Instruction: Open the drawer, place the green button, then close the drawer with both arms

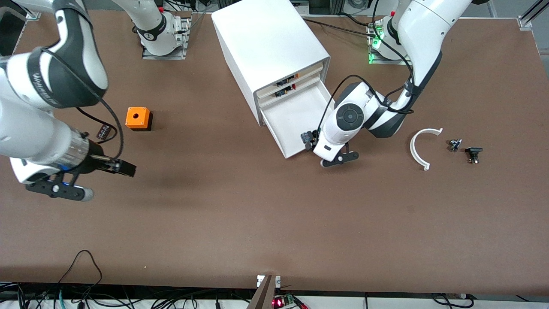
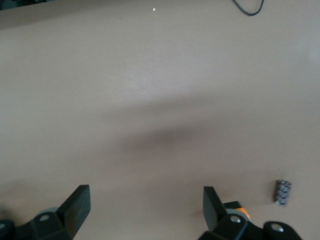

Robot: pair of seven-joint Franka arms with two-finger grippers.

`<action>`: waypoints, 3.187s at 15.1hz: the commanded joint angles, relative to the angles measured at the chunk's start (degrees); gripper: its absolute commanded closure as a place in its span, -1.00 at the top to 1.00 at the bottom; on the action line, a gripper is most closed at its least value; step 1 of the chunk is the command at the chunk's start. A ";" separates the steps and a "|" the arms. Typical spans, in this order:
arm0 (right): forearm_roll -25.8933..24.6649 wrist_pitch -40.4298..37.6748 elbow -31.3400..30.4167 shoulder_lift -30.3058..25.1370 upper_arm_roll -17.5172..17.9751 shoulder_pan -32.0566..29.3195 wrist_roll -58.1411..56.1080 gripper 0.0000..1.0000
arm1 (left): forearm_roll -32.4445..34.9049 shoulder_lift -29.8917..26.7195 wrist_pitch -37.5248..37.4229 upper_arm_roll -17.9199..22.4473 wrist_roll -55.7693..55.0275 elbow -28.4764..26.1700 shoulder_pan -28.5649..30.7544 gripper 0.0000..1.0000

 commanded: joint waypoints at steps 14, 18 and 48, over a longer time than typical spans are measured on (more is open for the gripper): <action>3.42 14.90 -42.24 -35.29 -4.18 -4.19 -13.42 1.00 | -4.52 -1.25 -3.49 -14.76 -1.43 -6.53 5.48 0.99; 4.40 13.68 -43.14 -36.97 -4.36 -4.10 -13.34 1.00 | -5.31 -1.25 -3.49 -16.34 -1.52 -6.53 5.48 0.98; 2.90 4.80 -26.96 -27.83 -3.92 -3.48 -12.72 1.00 | 4.52 -3.71 -35.19 -15.90 30.36 20.16 23.50 1.00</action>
